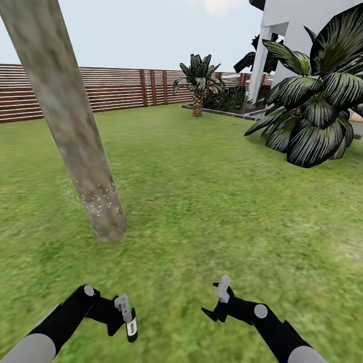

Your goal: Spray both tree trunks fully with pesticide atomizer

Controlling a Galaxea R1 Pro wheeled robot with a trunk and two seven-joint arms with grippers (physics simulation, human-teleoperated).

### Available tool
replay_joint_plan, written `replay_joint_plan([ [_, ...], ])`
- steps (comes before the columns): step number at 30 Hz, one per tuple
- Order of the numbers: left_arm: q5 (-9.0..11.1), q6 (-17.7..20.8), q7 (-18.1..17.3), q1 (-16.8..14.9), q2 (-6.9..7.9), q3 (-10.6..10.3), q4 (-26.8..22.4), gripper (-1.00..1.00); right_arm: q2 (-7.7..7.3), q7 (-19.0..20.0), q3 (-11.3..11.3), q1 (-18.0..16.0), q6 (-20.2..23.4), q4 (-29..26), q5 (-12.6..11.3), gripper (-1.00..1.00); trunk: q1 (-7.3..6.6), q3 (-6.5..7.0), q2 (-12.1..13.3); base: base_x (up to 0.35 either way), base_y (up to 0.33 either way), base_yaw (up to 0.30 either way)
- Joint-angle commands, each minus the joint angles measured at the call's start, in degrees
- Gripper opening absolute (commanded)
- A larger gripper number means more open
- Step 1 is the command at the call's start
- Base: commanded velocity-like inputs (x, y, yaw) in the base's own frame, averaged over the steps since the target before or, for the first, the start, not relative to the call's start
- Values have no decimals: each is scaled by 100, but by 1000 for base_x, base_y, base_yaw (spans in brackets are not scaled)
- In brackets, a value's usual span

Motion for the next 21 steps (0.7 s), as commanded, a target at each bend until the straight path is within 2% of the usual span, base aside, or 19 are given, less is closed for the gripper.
replay_joint_plan([
  [1,-35,-5,129,0,-40,-6,0,-100,68,78,7,0,2,4,10,100,0,0,0,0,0,0],
  [4,-136,-13,329,0,-186,-19,0,-100,143,293,8,-1,3,-5,19,100,0,0,0,0,0,0],
  [5,-276,-13,353,0,-246,-20,0,-100,150,339,9,-5,1,-7,20,-100,0,0,0,0,0,0],
  [7,-638,-15,372,0,-374,-15,25,-100,163,496,13,-13,1,-64,21,-100,0,0,0,0,0,0],
  [9,-849,-26,374,0,-433,-7,37,-100,168,903,15,-21,6,-280,21,-100,0,0,0,0,0,0],
  [12,-923,-32,372,0,-540,-5,35,-100,174,1170,15,-25,8,-500,21,-100,0,0,0,0,0,0],
  [14,-936,-32,372,0,-641,-11,47,-100,178,1521,15,-26,8,-655,21,-100,0,0,0,0,0,0],
  [15,-941,-31,372,0,-746,-12,49,-100,197,1753,15,-26,19,-762,24,-100,0,0,0,0,0,0],
  [16,-943,-27,366,0,-841,-12,32,-100,245,1826,17,-26,41,-826,27,-100,0,0,0,0,0,0],
  [21,-940,-27,356,-8,-1030,-18,-4,-100,318,1888,23,-26,119,-870,30,-100,0,0,0,0,0,0],
])
